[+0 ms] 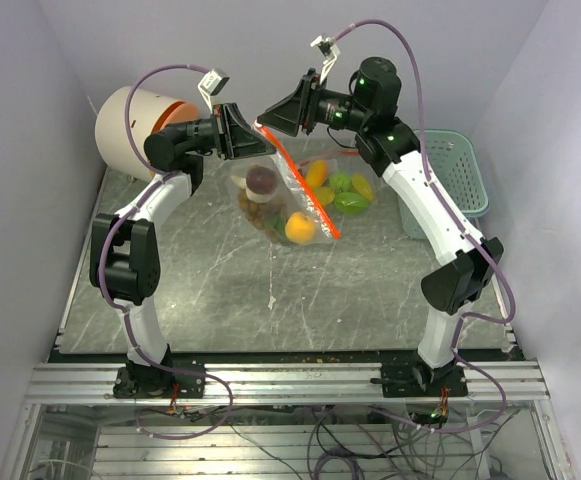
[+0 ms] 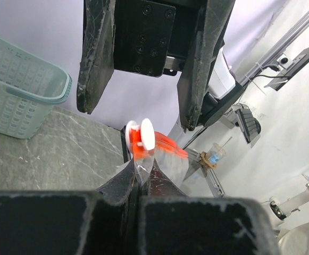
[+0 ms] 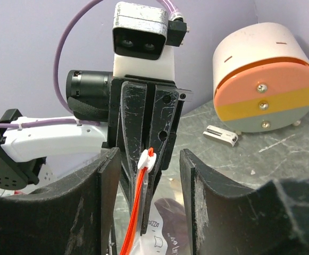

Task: Open the zip-top bag and remove the fake food
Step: Unzip the zipper food storage bag at the center of the board, then open the zipper of the food storage bag at the center of the board.

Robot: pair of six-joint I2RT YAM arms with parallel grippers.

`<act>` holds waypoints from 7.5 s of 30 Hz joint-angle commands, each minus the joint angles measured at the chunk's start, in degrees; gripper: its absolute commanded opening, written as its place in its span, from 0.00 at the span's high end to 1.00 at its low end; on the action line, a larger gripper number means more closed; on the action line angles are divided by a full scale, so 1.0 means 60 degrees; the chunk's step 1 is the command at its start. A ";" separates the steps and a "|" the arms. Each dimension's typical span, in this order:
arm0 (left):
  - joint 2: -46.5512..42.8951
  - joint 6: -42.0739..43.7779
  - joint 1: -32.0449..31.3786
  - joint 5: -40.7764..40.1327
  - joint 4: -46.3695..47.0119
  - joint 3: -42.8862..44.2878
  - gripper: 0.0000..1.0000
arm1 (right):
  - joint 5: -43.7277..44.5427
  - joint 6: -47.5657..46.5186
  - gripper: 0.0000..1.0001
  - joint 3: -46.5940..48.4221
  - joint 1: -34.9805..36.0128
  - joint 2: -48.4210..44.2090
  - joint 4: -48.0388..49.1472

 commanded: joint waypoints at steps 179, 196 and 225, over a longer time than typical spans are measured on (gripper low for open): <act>0.1222 0.0759 0.0774 -0.1880 0.1605 -0.2517 0.00 | 0.4198 -0.1782 1.00 -0.5443 -0.0020 -0.0977 -0.1869; -0.3264 1.0265 -0.0265 -0.8163 -1.4531 -0.2002 0.11 | 0.4800 -0.1179 1.00 -0.5085 -0.0426 -0.0930 -0.1984; -0.2417 0.7628 -0.3698 -1.2948 -1.8199 0.0107 0.32 | 0.6480 -0.0734 1.00 -0.5283 0.0083 -0.1243 -0.2512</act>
